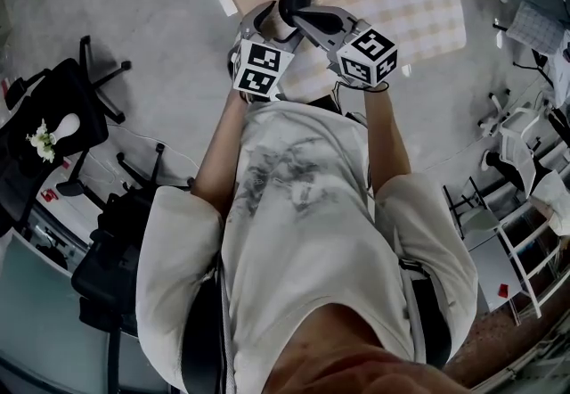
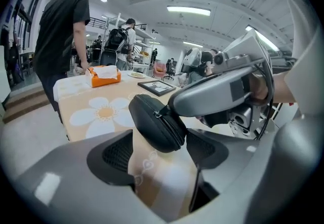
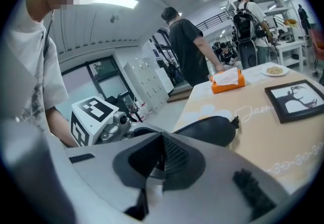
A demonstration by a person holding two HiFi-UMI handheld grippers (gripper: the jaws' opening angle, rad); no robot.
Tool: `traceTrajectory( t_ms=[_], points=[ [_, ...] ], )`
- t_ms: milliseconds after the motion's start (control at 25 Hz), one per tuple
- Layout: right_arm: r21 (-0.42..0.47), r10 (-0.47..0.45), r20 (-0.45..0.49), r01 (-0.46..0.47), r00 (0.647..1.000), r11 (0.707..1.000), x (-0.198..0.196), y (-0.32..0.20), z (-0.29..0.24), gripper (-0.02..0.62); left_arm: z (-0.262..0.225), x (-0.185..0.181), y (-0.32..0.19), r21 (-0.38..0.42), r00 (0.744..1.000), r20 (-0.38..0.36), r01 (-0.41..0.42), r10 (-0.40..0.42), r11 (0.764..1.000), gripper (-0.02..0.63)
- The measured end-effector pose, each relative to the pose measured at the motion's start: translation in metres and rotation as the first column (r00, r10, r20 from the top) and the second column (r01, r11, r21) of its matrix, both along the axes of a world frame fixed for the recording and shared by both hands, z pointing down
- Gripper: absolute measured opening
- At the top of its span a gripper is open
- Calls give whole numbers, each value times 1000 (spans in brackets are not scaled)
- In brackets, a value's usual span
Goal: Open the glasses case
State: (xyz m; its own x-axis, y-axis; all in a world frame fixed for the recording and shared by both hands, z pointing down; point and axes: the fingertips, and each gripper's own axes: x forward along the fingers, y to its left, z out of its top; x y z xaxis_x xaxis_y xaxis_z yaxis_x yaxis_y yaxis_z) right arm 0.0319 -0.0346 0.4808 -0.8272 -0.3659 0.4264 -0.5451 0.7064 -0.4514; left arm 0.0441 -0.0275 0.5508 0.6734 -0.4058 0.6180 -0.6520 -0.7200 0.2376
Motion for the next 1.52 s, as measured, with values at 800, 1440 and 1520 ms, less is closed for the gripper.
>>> traceTrajectory(
  t_ms=[800, 1440, 1520],
  points=[
    [33, 66, 45, -68, 997, 997, 17, -3, -19, 17, -22, -21, -1, 169, 992, 124, -25, 4, 985, 241],
    [152, 7, -126, 13, 992, 988, 12, -24, -25, 16, -26, -35, -6, 135, 997, 82, 2, -14, 991, 232],
    [190, -34, -160, 65, 987, 980, 11, -23, -28, 30, -28, -31, -8, 134, 997, 80, -2, -9, 991, 232]
  ],
)
